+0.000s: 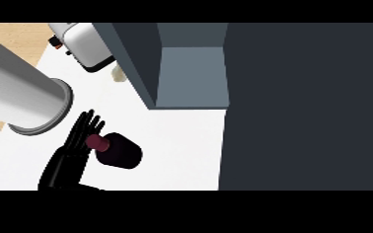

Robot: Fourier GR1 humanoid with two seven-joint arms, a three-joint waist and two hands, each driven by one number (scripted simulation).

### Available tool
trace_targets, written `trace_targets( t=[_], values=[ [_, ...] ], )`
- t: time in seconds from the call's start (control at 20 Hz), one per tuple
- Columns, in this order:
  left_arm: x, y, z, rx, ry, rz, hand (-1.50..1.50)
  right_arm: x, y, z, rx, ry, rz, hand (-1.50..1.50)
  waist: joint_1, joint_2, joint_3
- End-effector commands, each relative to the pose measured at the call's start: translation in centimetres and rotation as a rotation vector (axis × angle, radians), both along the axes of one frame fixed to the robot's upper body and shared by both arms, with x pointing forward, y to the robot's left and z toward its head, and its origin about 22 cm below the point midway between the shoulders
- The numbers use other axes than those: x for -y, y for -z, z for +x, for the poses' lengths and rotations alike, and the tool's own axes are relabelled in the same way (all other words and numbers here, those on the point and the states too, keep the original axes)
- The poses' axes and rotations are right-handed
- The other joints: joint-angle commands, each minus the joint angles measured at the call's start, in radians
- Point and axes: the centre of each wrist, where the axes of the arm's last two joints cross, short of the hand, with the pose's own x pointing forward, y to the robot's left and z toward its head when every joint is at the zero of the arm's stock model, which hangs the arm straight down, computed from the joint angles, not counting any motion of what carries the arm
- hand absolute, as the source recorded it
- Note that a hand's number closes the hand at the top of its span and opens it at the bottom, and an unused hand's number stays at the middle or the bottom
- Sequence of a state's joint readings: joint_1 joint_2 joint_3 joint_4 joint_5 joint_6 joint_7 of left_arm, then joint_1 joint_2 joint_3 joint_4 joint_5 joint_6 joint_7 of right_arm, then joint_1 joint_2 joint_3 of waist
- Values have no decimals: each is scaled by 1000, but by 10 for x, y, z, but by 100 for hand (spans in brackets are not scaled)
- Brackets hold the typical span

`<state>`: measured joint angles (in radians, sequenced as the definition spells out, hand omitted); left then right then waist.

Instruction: Pick up the wine, place it into the cabinet and close the cabinet

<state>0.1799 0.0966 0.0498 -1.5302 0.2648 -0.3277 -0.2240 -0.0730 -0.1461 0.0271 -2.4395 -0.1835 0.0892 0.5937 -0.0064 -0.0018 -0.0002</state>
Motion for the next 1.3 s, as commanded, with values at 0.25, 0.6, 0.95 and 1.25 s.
trace_targets(
  t=[0.25, 0.6, 0.95, 1.25],
  values=[
    [16, 28, 0, 3, 9, 17, -150, -7, -10, -41, 42, -64, 45, -150, -1, 0, 0],
    [8, 44, -11, -25, 5, 4, -150, 1, -6, -27, 48, -71, 36, -150, 4, 0, 1],
    [2, 56, 8, -55, 29, -12, -150, 6, -17, -42, 59, -57, 27, -150, -1, -1, 0],
    [26, 60, 22, -35, 22, -20, -150, 4, -18, -45, 46, -55, 19, -150, -3, -1, 0]
  ],
)
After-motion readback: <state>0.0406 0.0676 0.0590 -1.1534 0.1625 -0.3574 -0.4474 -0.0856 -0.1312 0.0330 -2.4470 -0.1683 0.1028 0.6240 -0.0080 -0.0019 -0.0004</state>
